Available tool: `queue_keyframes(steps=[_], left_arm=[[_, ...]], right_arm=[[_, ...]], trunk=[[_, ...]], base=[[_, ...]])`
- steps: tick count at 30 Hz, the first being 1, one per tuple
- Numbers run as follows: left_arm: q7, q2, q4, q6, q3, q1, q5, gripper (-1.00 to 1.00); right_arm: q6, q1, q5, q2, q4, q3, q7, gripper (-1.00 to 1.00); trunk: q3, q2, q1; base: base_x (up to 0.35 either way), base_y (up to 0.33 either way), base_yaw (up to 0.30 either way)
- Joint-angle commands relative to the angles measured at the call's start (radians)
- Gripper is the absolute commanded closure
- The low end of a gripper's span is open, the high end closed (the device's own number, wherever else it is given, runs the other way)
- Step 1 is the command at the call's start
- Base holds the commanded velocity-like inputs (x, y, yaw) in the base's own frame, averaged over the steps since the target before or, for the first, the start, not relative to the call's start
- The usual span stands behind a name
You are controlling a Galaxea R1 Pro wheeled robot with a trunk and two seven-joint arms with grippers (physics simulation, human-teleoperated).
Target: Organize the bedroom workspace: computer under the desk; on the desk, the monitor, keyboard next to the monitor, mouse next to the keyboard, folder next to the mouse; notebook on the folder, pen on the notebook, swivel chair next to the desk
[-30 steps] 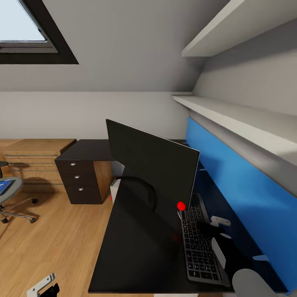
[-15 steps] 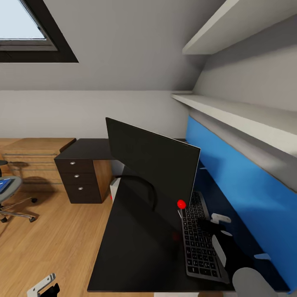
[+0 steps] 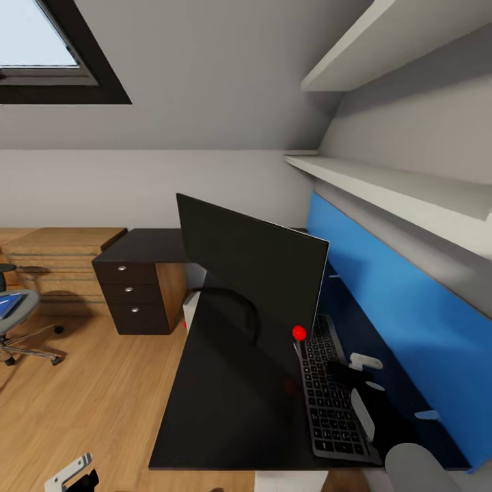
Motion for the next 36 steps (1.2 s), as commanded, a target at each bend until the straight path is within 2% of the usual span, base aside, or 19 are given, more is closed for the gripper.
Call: queue_keyframes(steps=[1,24,36], left_arm=[[0.002,0.0,0.0,-0.004,-0.002,-0.001,0.011,-1.0],[0.0,0.002,0.0,-0.005,-0.001,0.0,0.012,-1.0],[0.0,0.002,0.0,-0.005,-0.001,0.0,0.012,-1.0]], right_arm=[[0.005,0.0,-0.005,0.0,0.049,0.0,-0.004,-1.0],[0.005,0.0,-0.005,0.0,0.05,0.001,-0.004,-1.0],[0.005,0.0,-0.005,0.0,0.049,0.001,-0.004,-1.0]], trunk=[[-0.001,-0.001,0.0],[-0.001,-0.001,0.0],[-0.001,-0.001,0.0]], base=[[-0.161,0.0,0.0],[-0.128,0.0,0.0],[-0.065,0.045,0.0]])
